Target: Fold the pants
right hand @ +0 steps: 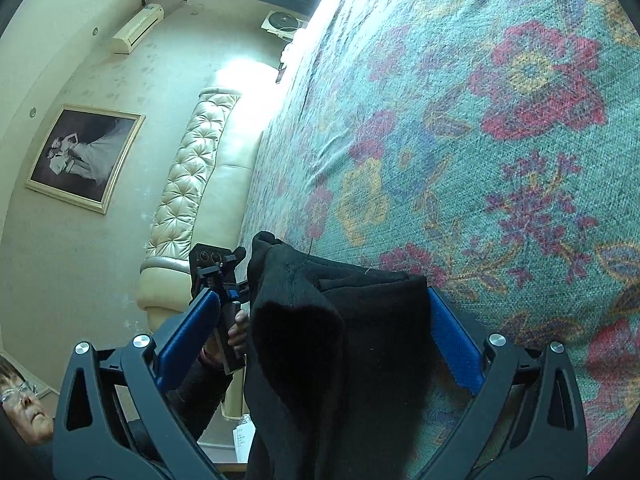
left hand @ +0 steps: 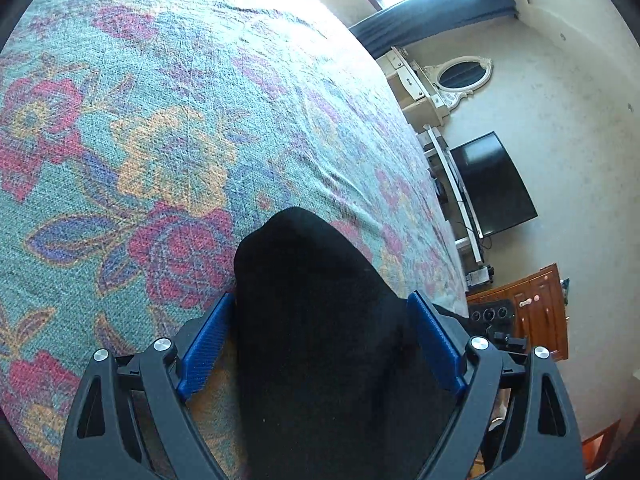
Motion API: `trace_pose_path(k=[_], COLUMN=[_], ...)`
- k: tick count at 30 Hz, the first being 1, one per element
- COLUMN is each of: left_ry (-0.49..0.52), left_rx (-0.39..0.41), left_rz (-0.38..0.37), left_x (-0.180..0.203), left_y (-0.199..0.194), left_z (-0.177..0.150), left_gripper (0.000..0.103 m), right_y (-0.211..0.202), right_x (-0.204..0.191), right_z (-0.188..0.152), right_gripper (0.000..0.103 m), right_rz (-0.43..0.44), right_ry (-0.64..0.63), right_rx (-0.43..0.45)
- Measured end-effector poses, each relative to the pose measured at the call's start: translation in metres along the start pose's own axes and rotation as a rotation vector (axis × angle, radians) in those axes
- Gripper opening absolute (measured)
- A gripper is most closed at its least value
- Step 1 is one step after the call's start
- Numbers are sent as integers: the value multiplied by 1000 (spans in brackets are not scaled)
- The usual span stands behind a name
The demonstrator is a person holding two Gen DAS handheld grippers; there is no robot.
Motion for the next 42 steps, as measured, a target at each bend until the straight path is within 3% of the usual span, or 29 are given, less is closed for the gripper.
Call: trace_pose_path(k=[3, 8, 14, 19, 22, 23, 25, 27, 29, 32, 37, 42], left_ry=[-11, 63, 80, 72, 83, 88, 92, 99, 105, 106, 171, 195], left_rx=[-5, -6, -20, -15, -14, -13, -6, 0, 5, -15, -10, 12], left_rz=[-6, 24, 20, 7, 22, 25, 20, 18, 20, 66, 139, 200], left_x=[1, 14, 13, 10, 12, 14, 14, 16, 18, 11, 21, 24], left_y=[3, 11, 10, 13, 15, 17, 17, 17, 17, 19, 22, 23], left_z=[6, 3, 0, 7, 7, 8, 7, 6, 4, 5, 1, -2], left_gripper=[86, 86, 86, 86, 86, 86, 86, 86, 85, 47, 36, 33], right_y=[-2, -2, -1, 12, 21, 22, 19, 14, 14, 17, 19, 17], right_x=[2, 2, -11, -4, -7, -7, 3, 12, 13, 13, 13, 14], right_z=[4, 3, 2, 7, 10, 9, 7, 4, 2, 1, -5, -11], right_gripper=[101, 100, 100, 101, 99, 95, 60, 50, 48, 43, 40, 40], right_rz=[28, 30, -173, -63, -89, -106, -132, -98, -92, -84, -73, -79], right_ry=[14, -4, -68, -36, -49, -55, -19, 4, -5, -9, -23, -34], right_rx=[8, -7, 0, -13, -50, -60, -59, -44, -34, -29, -10, 13])
Point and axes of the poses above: each gripper's, at about its wrist camera, not at the fingertips, and y roughly the way its jaws point, x to its right, z to its top, the point moved 1 cm from there along y, roughly the way its jaws point, and after that the axes turned 9 degrees about -x, right-handed, at the moved point
